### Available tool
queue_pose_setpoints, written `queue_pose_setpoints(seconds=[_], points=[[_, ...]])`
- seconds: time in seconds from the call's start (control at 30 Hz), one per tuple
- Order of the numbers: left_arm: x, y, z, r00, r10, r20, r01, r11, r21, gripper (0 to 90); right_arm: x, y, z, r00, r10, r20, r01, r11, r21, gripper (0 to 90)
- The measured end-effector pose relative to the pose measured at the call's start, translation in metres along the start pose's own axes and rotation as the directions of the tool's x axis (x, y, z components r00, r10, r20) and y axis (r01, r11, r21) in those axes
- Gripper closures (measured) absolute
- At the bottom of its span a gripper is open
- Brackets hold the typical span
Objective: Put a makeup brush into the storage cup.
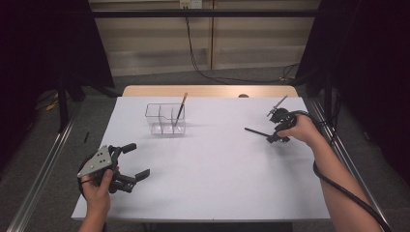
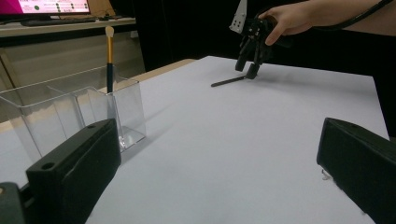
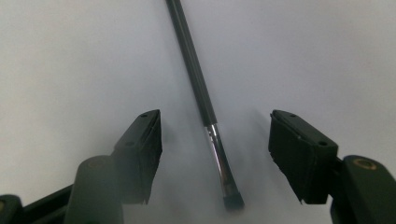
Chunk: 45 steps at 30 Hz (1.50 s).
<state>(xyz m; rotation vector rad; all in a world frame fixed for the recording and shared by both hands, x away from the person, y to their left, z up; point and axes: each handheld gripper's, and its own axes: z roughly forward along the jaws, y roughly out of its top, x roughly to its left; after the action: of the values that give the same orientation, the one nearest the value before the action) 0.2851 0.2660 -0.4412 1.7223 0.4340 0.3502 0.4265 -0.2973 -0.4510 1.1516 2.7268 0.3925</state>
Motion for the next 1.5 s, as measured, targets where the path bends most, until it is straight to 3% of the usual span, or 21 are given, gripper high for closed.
queue_pose_setpoints(seconds=[0.33,0.7,0.8,1.03,1.5], points=[[0.0009,-0.0003,-0.0007,1.0,0.004,0.0,-0.004,1.0,0.007,0.0,-0.0001,0.0031,0.0056,0.9996,-0.023,-0.019,0.023,0.999,0.023,44.6],[0.0007,-0.001,0.0002,1.0,0.001,0.003,-0.001,1.0,0.01,0.0,-0.0012,0.0002,0.0039,0.9979,0.015,-0.063,-0.013,0.999,0.034,59.3],[0.0007,-0.001,0.0,1.0,0.002,0.002,-0.002,0.9999,0.01,0.0,-0.0005,0.001,0.0024,0.9973,0.037,-0.063,-0.032,0.996,0.08,65.5],[0.0004,-0.0007,0.0002,1.0,0.001,0.002,-0.001,1.0,0.005,0.0,0.0053,0.0044,0.0022,0.9969,-0.01,-0.078,0.018,0.994,0.107,84.1],[-0.0002,-0.0005,0.0009,1.0,-0.002,0.003,0.002,1.0,0.002,0.0,0.0077,0.0052,0.0022,0.9979,-0.004,-0.065,0.011,0.994,0.112,84.5]])
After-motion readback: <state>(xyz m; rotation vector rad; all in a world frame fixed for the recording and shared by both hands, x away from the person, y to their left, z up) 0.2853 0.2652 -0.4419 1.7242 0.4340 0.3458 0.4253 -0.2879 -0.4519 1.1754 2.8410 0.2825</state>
